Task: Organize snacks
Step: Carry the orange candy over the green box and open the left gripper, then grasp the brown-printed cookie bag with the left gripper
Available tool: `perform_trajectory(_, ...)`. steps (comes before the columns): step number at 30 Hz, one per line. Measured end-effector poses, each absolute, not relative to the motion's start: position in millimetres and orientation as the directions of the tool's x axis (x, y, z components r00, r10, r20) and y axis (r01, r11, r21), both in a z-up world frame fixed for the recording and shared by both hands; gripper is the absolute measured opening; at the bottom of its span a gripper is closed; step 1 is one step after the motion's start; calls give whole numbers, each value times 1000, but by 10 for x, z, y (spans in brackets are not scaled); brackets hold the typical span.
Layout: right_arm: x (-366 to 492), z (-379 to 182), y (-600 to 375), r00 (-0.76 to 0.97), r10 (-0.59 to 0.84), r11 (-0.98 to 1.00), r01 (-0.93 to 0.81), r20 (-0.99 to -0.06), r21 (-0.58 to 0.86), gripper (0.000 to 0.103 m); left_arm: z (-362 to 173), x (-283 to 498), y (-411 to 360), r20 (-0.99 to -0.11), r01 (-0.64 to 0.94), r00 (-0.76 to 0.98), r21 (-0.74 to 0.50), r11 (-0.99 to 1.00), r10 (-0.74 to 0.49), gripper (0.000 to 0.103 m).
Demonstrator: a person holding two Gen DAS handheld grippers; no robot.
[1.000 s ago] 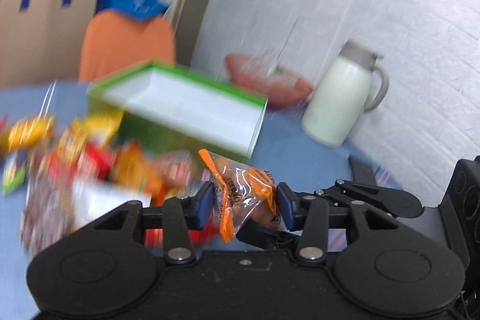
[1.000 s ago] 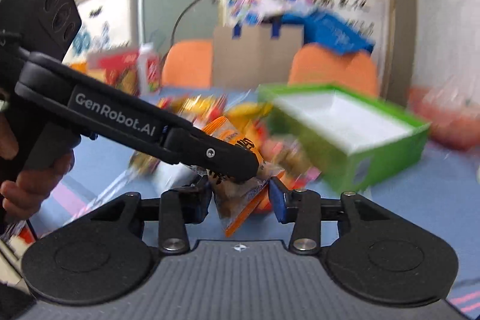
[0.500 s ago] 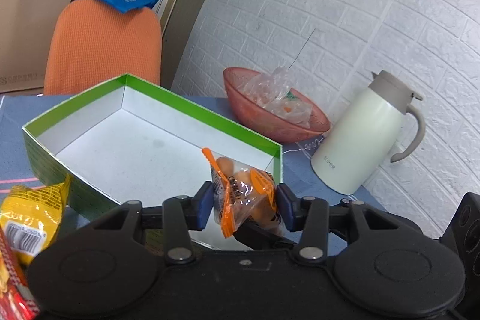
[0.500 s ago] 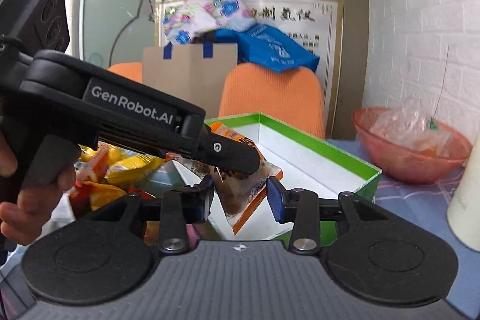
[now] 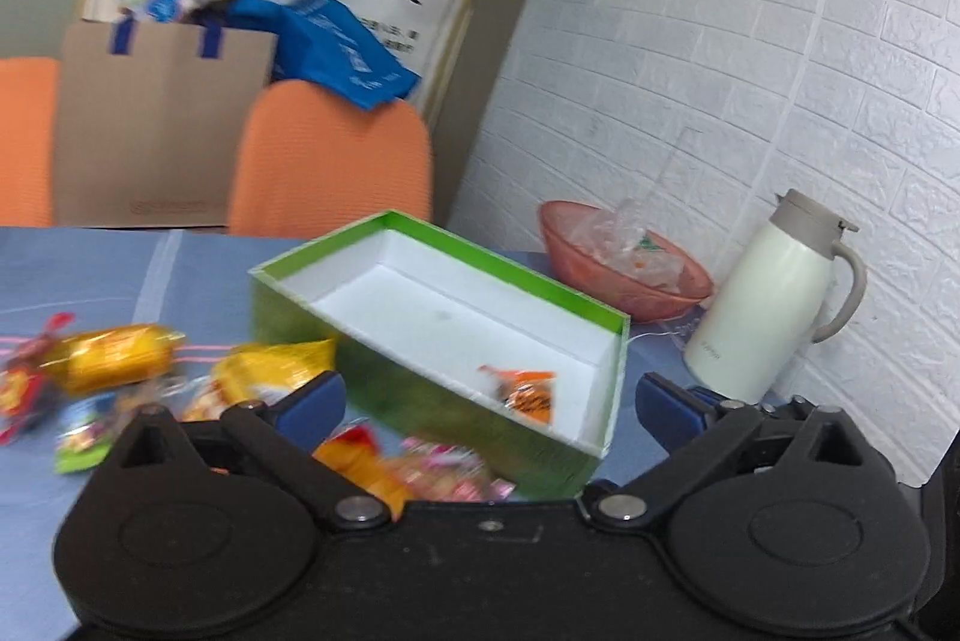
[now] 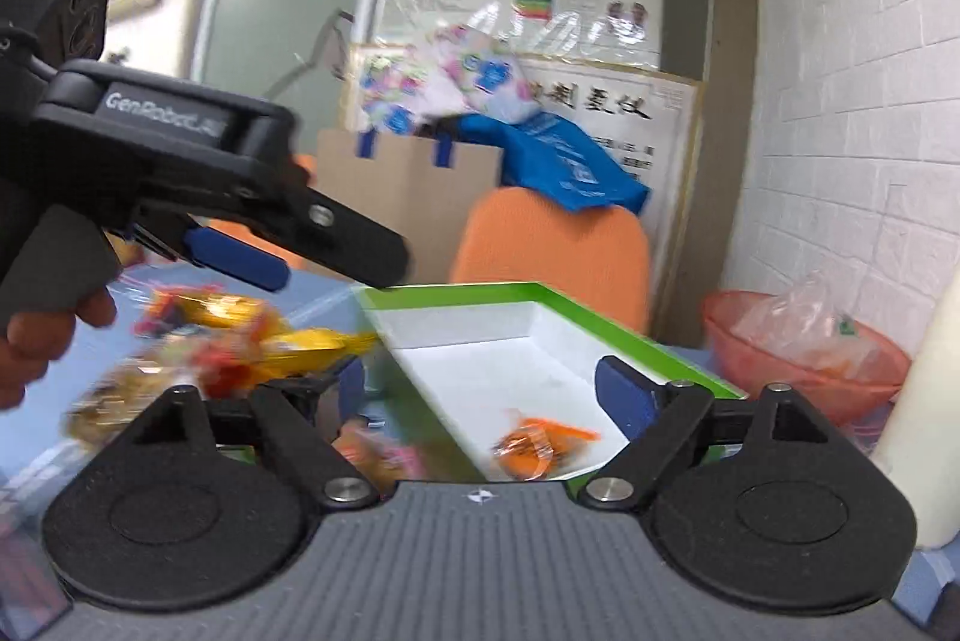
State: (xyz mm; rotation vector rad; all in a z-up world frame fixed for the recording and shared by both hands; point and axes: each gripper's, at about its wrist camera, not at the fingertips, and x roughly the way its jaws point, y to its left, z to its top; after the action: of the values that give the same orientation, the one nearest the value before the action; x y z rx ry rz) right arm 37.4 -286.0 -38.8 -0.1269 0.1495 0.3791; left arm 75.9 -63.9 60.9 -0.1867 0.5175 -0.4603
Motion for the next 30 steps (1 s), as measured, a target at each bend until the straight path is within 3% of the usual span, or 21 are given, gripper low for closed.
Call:
perform_trajectory(10,78,-814,-2395,789,490,857,-514,-370,38,103,34,216,51,-523,197,767,-358,913,-371,103)
perform_trajectory(17,-61,-786,-2107,776,498,841,-542,-386,-4,103,-62,108,307,-522,205,751,-398,894,-405,103)
perform_trajectory(23,-153,-561,-2036,792,535,826,-564,-295,-16,103,-63,185,643,-495,134,789,-439,888,-364,103)
perform_trajectory(30,182,-475,-1545,741,601,762,-644,-300,-65,103,-422,416,1108,-434,39,751,-724,689,-498,103)
